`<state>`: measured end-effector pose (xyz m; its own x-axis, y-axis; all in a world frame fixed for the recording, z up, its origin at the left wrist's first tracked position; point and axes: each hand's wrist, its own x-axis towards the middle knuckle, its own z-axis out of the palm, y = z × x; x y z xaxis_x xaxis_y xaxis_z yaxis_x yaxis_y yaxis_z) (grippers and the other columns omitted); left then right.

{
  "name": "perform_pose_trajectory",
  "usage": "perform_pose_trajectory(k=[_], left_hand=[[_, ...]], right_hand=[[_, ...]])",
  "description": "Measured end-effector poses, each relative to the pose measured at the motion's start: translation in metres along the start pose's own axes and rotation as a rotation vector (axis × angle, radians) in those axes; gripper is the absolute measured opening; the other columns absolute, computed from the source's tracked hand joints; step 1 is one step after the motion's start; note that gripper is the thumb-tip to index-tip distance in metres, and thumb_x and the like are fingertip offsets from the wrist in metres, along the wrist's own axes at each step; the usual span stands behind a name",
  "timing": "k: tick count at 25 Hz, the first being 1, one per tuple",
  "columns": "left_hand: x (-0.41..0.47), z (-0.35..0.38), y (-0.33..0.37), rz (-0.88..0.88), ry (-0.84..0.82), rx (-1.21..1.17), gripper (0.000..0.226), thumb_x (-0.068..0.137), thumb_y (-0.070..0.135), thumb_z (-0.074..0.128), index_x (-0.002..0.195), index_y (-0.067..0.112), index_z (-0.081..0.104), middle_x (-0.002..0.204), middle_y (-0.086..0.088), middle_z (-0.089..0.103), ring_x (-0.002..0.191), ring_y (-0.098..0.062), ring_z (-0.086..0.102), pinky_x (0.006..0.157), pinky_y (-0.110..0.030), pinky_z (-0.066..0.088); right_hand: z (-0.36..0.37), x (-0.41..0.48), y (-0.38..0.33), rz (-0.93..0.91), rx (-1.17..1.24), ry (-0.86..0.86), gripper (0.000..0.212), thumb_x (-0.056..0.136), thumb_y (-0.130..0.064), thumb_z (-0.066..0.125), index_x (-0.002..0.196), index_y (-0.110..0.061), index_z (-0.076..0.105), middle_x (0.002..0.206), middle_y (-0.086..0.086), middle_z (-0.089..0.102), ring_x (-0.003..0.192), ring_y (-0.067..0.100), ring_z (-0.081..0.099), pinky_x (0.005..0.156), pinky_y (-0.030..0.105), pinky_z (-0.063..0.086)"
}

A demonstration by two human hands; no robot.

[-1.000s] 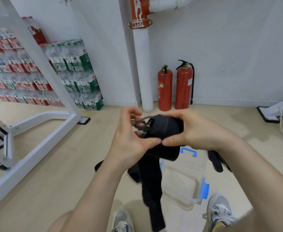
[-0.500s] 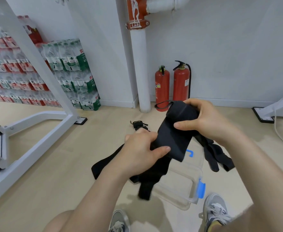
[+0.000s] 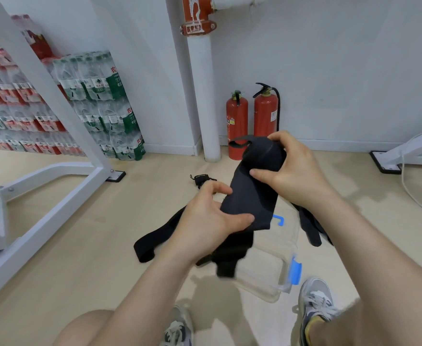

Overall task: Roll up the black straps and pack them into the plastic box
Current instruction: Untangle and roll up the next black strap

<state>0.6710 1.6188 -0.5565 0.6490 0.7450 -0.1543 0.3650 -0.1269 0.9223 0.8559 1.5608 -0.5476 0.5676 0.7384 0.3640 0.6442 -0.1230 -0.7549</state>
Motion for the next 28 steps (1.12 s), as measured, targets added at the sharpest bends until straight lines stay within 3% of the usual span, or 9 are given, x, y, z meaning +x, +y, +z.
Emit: perform_pose_trajectory(k=[3, 5, 8, 10, 14, 17, 21, 24, 28], left_hand=[[0.002, -0.01, 0.005, -0.045, -0.105, -0.084, 0.047, 0.064, 0.023, 0.085, 0.106, 0.02, 0.064, 0.089, -0.003, 0.078, 0.086, -0.024, 0.075, 0.091, -0.05, 0.057], [-0.001, -0.011, 0.008, 0.015, -0.122, 0.109, 0.035, 0.062, 0.033, 0.079, 0.09, 0.013, 0.074, 0.083, -0.004, 0.077, 0.083, -0.026, 0.074, 0.087, -0.049, 0.058], [-0.008, -0.005, 0.011, 0.127, -0.06, 0.518, 0.041, 0.07, 0.041, 0.074, 0.077, 0.002, 0.063, 0.064, -0.007, 0.06, 0.063, -0.026, 0.058, 0.065, -0.037, 0.052], [-0.01, -0.006, 0.011, 0.134, -0.066, 0.537, 0.042, 0.076, 0.04, 0.072, 0.071, 0.002, 0.055, 0.059, 0.001, 0.048, 0.057, -0.018, 0.047, 0.057, -0.032, 0.04], [-0.013, -0.016, 0.012, 0.036, -0.245, 0.281, 0.044, 0.067, 0.045, 0.073, 0.069, 0.003, 0.057, 0.061, 0.0, 0.052, 0.06, -0.015, 0.052, 0.063, -0.035, 0.044], [-0.018, -0.018, 0.012, 0.125, -0.236, 0.423, 0.037, 0.068, 0.049, 0.07, 0.077, 0.014, 0.065, 0.076, -0.001, 0.069, 0.072, -0.014, 0.066, 0.075, -0.043, 0.057], [-0.023, -0.009, 0.005, 0.186, -0.177, 0.7, 0.038, 0.093, 0.053, 0.054, 0.082, 0.017, 0.057, 0.085, 0.002, 0.067, 0.083, -0.019, 0.061, 0.08, -0.04, 0.05], [-0.008, -0.017, -0.014, 0.1, -0.158, 0.749, 0.023, 0.096, 0.045, 0.053, 0.086, 0.025, 0.059, 0.093, 0.008, 0.068, 0.091, -0.018, 0.06, 0.084, -0.035, 0.049], [0.014, -0.039, -0.029, 0.101, -0.253, 0.188, 0.019, 0.091, 0.014, 0.061, 0.101, 0.027, 0.07, 0.102, 0.004, 0.076, 0.101, -0.017, 0.07, 0.094, -0.041, 0.054]], right_hand=[[0.008, -0.001, 0.001, -0.071, -0.111, 0.096, 0.052, 0.073, -0.029, 0.083, 0.114, -0.024, 0.051, 0.103, -0.01, 0.058, 0.09, 0.013, 0.055, 0.076, 0.027, 0.041], [0.016, -0.004, 0.0, -0.123, -0.168, 0.136, 0.052, 0.075, -0.029, 0.081, 0.116, -0.021, 0.05, 0.104, -0.009, 0.054, 0.089, 0.015, 0.052, 0.074, 0.028, 0.038], [0.024, -0.006, 0.0, -0.162, -0.201, 0.185, 0.051, 0.077, -0.027, 0.078, 0.118, -0.017, 0.049, 0.11, -0.003, 0.056, 0.09, 0.024, 0.057, 0.072, 0.032, 0.041], [0.029, -0.008, 0.001, -0.179, -0.225, 0.206, 0.052, 0.078, -0.026, 0.077, 0.121, -0.014, 0.048, 0.113, 0.001, 0.056, 0.091, 0.029, 0.059, 0.071, 0.036, 0.046], [0.034, -0.008, 0.003, -0.178, -0.225, 0.239, 0.052, 0.079, -0.024, 0.076, 0.122, -0.011, 0.048, 0.114, 0.004, 0.056, 0.091, 0.03, 0.059, 0.07, 0.033, 0.04], [0.034, -0.007, 0.005, -0.116, -0.218, 0.249, 0.049, 0.08, -0.024, 0.075, 0.12, -0.013, 0.048, 0.114, 0.005, 0.056, 0.091, 0.032, 0.059, 0.071, 0.038, 0.045], [0.03, -0.002, 0.011, -0.035, -0.217, 0.268, 0.047, 0.08, -0.026, 0.075, 0.116, -0.013, 0.047, 0.109, 0.003, 0.057, 0.092, 0.032, 0.059, 0.074, 0.039, 0.046], [0.012, 0.004, 0.011, 0.067, -0.082, 0.1, 0.047, 0.077, -0.027, 0.08, 0.109, -0.023, 0.045, 0.1, -0.006, 0.061, 0.094, 0.022, 0.06, 0.081, 0.039, 0.05], [-0.009, 0.006, 0.008, 0.117, 0.201, -0.096, 0.044, 0.074, -0.019, 0.084, 0.101, -0.027, 0.05, 0.096, -0.005, 0.067, 0.089, 0.017, 0.067, 0.074, 0.042, 0.058]])
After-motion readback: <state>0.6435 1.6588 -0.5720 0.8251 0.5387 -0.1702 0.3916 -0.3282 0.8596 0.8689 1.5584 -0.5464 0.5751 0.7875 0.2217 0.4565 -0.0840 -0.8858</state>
